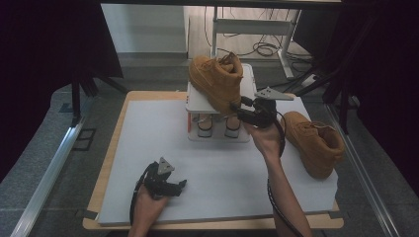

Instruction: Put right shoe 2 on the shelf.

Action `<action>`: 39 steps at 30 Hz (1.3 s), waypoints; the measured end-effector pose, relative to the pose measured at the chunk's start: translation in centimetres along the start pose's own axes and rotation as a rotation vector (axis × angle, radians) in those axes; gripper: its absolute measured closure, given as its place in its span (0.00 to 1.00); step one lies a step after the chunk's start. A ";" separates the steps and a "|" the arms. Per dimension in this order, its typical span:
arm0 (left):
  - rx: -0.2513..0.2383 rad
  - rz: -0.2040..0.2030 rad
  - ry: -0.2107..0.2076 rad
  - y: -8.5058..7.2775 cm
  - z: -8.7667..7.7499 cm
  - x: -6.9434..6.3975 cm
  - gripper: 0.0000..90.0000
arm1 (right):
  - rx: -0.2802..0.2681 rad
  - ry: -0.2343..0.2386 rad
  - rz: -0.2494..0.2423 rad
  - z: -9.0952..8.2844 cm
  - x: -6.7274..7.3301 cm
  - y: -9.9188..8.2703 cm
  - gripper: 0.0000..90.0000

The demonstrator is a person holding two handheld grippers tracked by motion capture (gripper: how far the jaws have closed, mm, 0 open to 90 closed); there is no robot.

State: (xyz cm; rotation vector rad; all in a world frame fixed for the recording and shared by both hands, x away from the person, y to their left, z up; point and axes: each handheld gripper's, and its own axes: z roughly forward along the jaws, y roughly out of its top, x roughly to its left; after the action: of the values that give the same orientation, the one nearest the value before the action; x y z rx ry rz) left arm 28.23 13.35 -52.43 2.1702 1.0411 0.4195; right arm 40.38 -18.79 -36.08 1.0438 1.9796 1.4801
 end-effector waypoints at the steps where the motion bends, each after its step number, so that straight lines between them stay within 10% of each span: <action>1: 0.000 0.000 0.000 0.0 0.0 0.0 0.15 | 0.001 0.005 -0.016 -0.3 0.0 -0.1 0.70; 8: 0.001 0.001 0.001 0.0 0.0 0.0 0.15 | 0.019 0.019 -0.052 -1.1 -0.3 -0.8 1.00; 39: -0.001 0.000 0.000 0.0 0.0 0.0 0.15 | 0.064 0.105 -0.103 1.8 2.0 -0.6 1.00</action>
State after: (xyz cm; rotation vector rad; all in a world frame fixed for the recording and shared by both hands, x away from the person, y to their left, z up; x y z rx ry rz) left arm 28.23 13.36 -52.44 2.1697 1.0407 0.4199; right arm 40.34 -16.21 -37.03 0.8919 2.1328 1.4529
